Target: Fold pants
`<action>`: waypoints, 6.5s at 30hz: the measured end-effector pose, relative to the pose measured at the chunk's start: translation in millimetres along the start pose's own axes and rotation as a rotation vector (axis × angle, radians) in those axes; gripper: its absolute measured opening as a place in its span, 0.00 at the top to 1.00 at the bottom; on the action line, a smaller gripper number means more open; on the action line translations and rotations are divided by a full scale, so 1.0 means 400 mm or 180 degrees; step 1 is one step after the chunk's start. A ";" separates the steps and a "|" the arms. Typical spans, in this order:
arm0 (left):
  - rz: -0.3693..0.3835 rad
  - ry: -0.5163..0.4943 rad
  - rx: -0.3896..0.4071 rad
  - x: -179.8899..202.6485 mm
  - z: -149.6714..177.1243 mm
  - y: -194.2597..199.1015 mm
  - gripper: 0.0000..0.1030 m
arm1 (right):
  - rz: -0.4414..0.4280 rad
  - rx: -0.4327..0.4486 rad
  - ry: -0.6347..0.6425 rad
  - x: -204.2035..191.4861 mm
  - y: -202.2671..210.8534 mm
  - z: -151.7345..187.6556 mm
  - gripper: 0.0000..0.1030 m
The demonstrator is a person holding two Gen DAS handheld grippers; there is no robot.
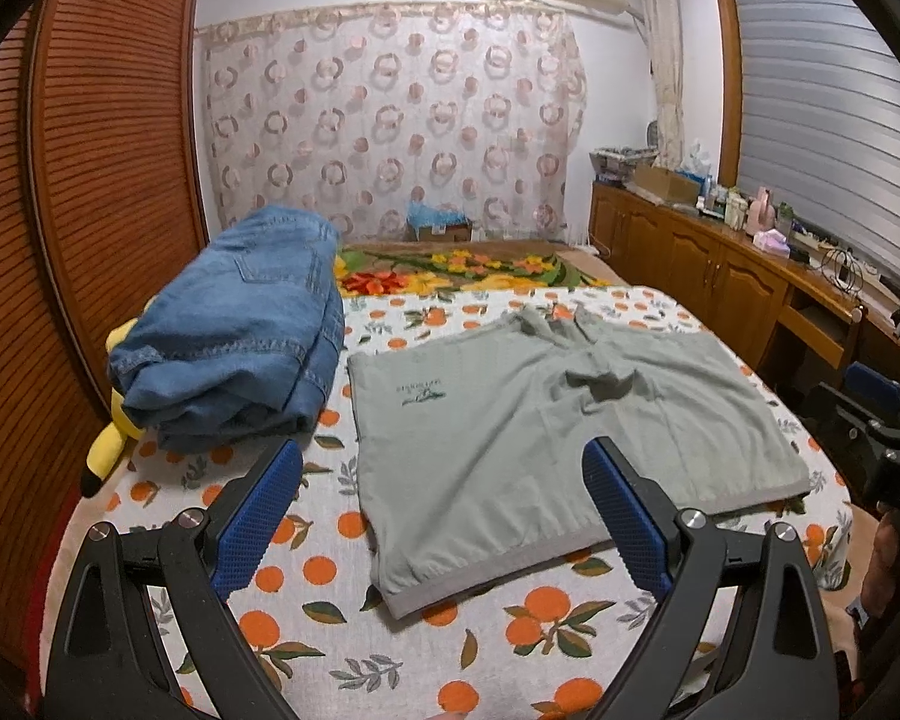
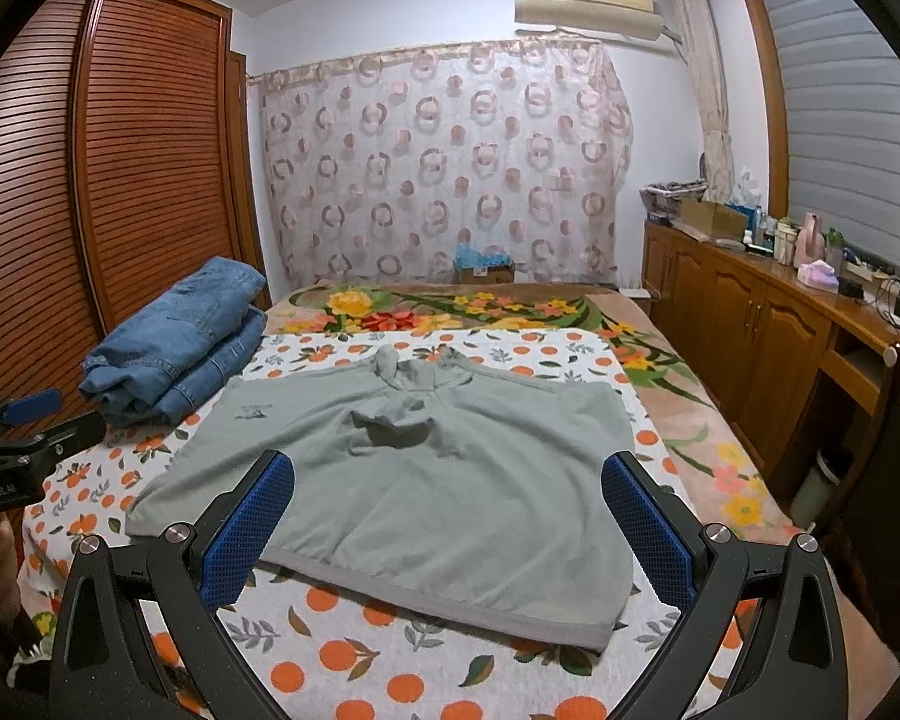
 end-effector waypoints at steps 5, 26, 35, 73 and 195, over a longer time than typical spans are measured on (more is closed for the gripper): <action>0.0044 -0.0002 -0.0103 -0.014 0.020 -0.030 0.08 | -0.0013 -0.0042 0.0010 0.001 -0.005 0.000 0.01; 0.0211 0.0006 -0.0575 -0.110 0.125 -0.143 0.08 | -0.0178 -0.0305 0.0102 0.028 -0.053 -0.001 0.01; 0.0339 -0.0004 -0.0745 -0.117 0.169 -0.163 0.34 | -0.0181 -0.0408 0.0164 0.023 -0.078 0.002 0.01; 0.1115 -0.0322 -0.0562 0.059 0.033 -0.179 0.95 | -0.0304 -0.0650 0.0190 0.051 -0.112 0.024 0.14; 0.1284 -0.0730 -0.0761 0.272 0.033 -0.272 0.47 | -0.0060 -0.0700 -0.0018 0.132 0.049 -0.047 0.98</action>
Point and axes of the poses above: each gripper's, at about its wrist camera, not at the fingertips, and y roughly against the way its jaws point, x to its right, z to its underside, the point moved 4 cm from there along -y, roughly the way its jaws point, and after that the axes turned 2 degrees about x, right-handed, at the moved point
